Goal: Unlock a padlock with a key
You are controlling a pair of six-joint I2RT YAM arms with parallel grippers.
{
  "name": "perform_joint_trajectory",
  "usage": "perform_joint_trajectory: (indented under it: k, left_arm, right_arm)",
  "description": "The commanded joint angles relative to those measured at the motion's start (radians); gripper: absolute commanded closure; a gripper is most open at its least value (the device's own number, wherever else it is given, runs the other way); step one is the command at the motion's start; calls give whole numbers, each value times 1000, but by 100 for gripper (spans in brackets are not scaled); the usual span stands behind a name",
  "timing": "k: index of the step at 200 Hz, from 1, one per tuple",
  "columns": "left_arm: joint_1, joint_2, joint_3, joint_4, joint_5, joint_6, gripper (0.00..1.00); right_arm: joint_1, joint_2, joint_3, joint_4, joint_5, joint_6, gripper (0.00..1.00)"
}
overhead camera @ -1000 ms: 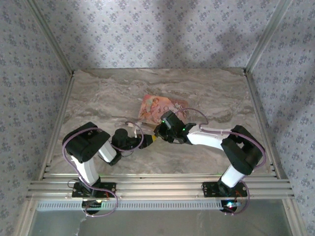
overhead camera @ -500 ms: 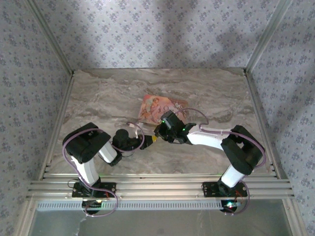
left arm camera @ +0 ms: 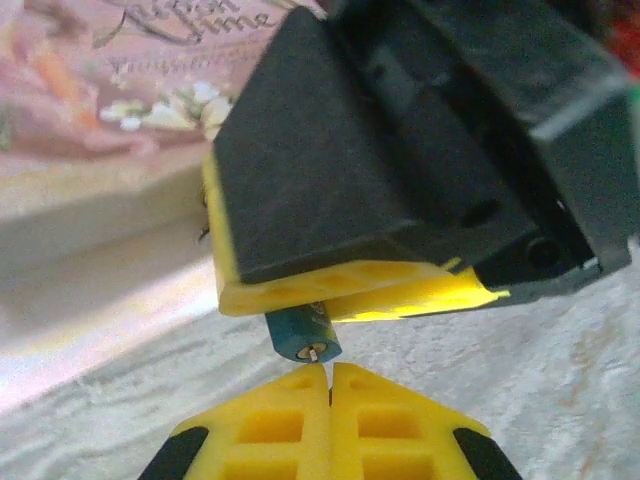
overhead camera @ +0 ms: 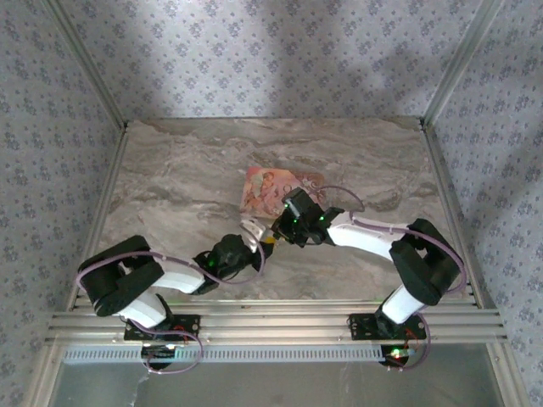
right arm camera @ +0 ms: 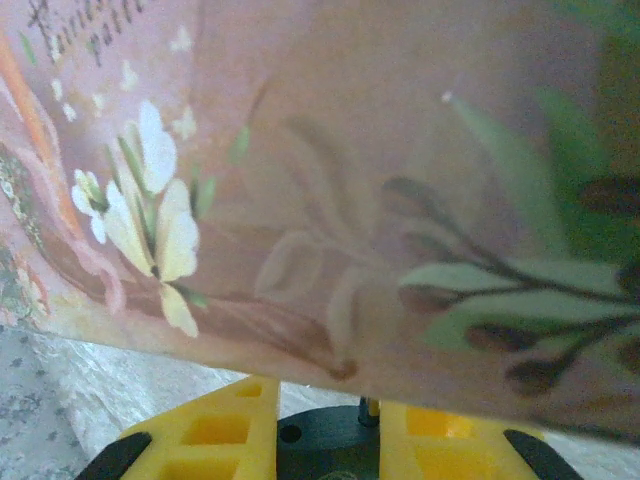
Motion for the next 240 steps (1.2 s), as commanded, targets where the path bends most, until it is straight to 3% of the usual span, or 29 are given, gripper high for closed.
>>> perform_joint_trajectory:
  k: [1, 68, 98, 141, 168, 240]
  left_arm:
    - [-61, -13, 47, -128, -129, 288, 100]
    - [-281, 163, 129, -101, -435, 668, 100]
    - [-216, 113, 106, -97, -311, 460, 100]
    - [-66, 4, 14, -69, -87, 205, 100]
    - [-24, 33, -27, -4, -41, 133, 100]
    - [-7, 41, -27, 27, -19, 97, 100]
  right_arm:
    - [-11, -19, 58, -40, -17, -33, 100]
    - [7, 30, 75, -66, -71, -58, 100]
    - [15, 26, 79, -70, -68, -65, 100]
    - [17, -54, 57, -87, -2, -67, 61]
    - [18, -116, 31, -91, 50, -61, 48]
    - [26, -199, -53, -72, 107, -33, 45]
